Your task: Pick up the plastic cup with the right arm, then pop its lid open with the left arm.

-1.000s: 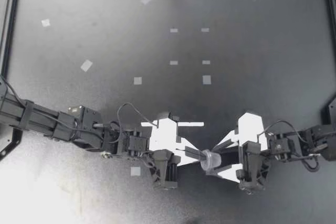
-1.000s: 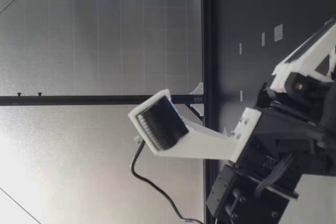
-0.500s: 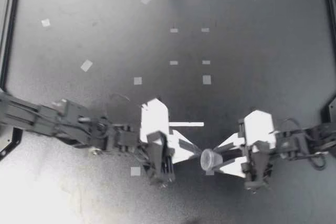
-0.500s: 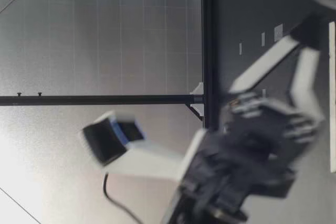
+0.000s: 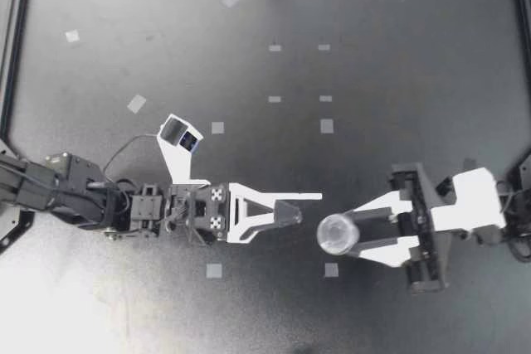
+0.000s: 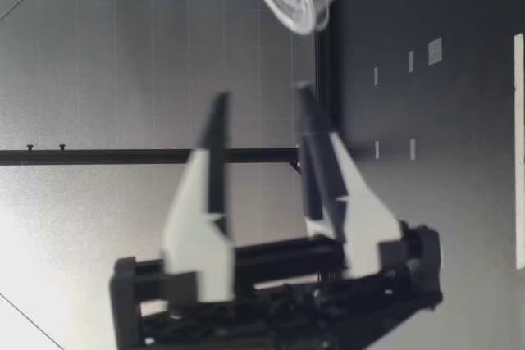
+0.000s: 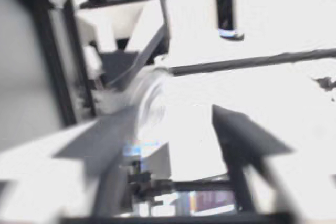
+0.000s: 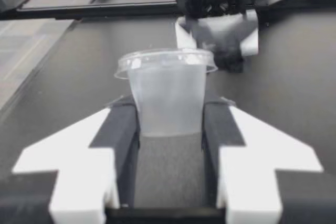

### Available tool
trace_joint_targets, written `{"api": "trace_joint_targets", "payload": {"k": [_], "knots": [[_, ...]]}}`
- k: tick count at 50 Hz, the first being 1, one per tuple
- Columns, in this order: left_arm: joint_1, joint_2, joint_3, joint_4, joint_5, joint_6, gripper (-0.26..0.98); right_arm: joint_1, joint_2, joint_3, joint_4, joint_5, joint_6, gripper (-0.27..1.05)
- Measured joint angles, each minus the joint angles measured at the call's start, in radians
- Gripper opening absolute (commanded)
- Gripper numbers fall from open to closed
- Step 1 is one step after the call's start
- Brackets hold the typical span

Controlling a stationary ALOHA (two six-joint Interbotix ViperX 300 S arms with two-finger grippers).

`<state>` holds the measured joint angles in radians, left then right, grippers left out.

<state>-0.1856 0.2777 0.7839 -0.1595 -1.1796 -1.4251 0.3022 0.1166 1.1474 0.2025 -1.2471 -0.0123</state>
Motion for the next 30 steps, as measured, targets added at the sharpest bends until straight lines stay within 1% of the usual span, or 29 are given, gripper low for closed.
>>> {"api": "trace_joint_targets", "payload": {"k": [5,11,18,30], "knots": [[-0.002,0.000,-0.021,0.005,0.046,0.003,0.76,0.000,0.021,-0.029,0.000,-0.011,-0.003,0.35],[-0.002,0.000,-0.023,0.008,0.083,0.005,0.76,0.000,0.028,-0.037,0.000,-0.035,-0.005,0.35],[-0.002,-0.002,-0.018,0.009,0.086,0.006,0.76,-0.005,0.031,-0.037,0.002,-0.037,-0.015,0.35],[0.000,-0.023,-0.009,0.026,0.089,0.008,0.75,-0.037,0.080,-0.035,0.031,0.032,-0.020,0.35]]}}
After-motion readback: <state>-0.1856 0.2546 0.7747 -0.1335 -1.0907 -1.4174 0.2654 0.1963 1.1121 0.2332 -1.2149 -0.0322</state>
